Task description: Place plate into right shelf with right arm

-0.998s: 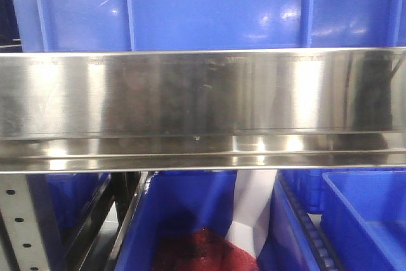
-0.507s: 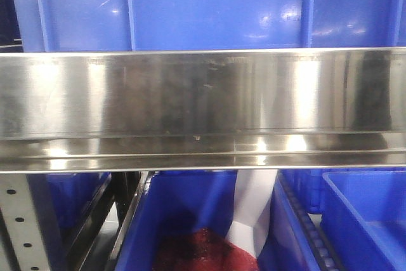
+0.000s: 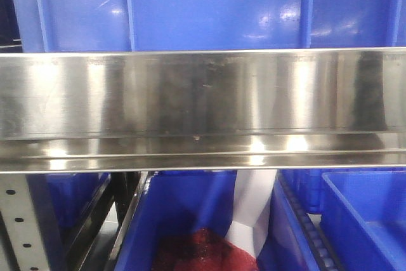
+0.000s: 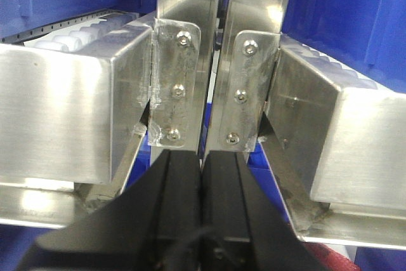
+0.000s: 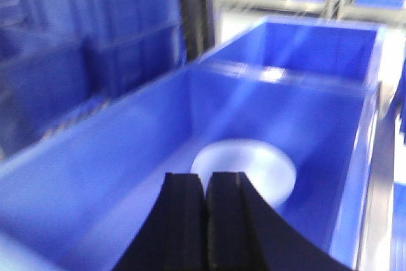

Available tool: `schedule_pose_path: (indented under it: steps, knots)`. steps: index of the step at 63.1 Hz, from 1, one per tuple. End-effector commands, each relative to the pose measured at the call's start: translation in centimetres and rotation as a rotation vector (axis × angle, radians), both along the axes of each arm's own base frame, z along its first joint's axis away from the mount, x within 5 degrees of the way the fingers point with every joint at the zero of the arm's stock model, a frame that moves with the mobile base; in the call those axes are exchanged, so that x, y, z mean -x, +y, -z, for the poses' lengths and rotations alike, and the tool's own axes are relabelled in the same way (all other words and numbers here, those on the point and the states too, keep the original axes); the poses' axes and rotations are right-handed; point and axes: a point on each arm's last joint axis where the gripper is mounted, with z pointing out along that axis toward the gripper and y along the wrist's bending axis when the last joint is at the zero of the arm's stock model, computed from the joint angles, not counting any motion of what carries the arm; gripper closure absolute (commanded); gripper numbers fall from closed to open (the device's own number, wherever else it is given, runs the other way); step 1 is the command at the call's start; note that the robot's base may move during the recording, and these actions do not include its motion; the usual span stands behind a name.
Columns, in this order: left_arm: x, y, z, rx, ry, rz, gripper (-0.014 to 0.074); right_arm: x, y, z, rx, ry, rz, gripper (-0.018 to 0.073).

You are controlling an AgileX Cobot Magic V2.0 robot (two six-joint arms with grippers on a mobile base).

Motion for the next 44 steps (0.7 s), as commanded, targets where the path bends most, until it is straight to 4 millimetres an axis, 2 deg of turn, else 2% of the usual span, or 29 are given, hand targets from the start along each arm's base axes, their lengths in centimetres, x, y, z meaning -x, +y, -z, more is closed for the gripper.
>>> schedule_pose_path:
  steps: [1,32,38,44]
  knots:
    - [0.0,0.0,-0.5,0.011,-0.086,0.002,0.0643,0.9,-0.5,-1.9,-0.047,-0.097,0.017,0.0505]
    - [0.0,0.0,-0.5,0.011,-0.086,0.002,0.0643,0.6,-0.4,-1.8,-0.05,-0.099,0.02,0.0505]
    - [0.0,0.0,-0.5,0.011,-0.086,0.002,0.0643,0.3,-0.6,-1.5,-0.047,-0.146,0.053,0.0505]
    - [0.0,0.0,-0.5,0.011,-0.086,0.002,0.0643,-0.5,-1.2,-0.4,-0.007,-0.268,0.129,0.0505]
